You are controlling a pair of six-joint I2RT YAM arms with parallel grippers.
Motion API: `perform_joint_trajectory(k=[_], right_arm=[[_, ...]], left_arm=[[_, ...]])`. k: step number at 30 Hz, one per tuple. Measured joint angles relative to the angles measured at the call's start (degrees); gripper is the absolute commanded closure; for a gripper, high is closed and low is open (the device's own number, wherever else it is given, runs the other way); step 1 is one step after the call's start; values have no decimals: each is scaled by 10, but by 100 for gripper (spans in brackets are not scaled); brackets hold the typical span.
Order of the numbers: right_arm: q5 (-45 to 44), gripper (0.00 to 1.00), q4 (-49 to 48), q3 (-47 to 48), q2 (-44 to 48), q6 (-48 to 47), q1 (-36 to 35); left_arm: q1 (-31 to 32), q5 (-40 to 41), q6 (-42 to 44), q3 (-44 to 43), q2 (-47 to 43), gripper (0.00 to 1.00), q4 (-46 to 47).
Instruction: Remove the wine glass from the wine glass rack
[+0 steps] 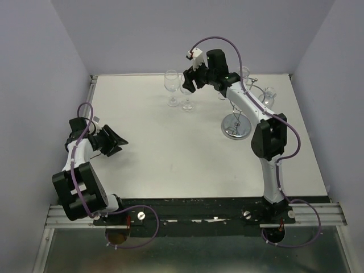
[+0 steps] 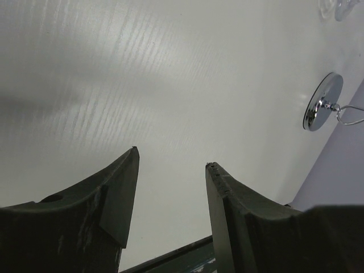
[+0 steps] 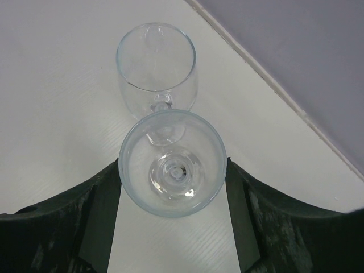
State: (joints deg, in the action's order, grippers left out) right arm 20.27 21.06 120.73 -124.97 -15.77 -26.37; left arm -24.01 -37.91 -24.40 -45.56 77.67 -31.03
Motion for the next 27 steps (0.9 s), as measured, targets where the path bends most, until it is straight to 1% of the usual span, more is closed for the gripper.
perform_joint_trajectory(k=[9,20,27], right_arm=[[1,46,-7,17,-20,12,10],[1,45,-15,29,-52,23,19],[0,44,-19,39,-61,24,20]], left_arm=[[-5,5,2,0,-1,41,0],[-8,11,2,-7,29,41,0],[-8,13,6,-8,33,41,0]])
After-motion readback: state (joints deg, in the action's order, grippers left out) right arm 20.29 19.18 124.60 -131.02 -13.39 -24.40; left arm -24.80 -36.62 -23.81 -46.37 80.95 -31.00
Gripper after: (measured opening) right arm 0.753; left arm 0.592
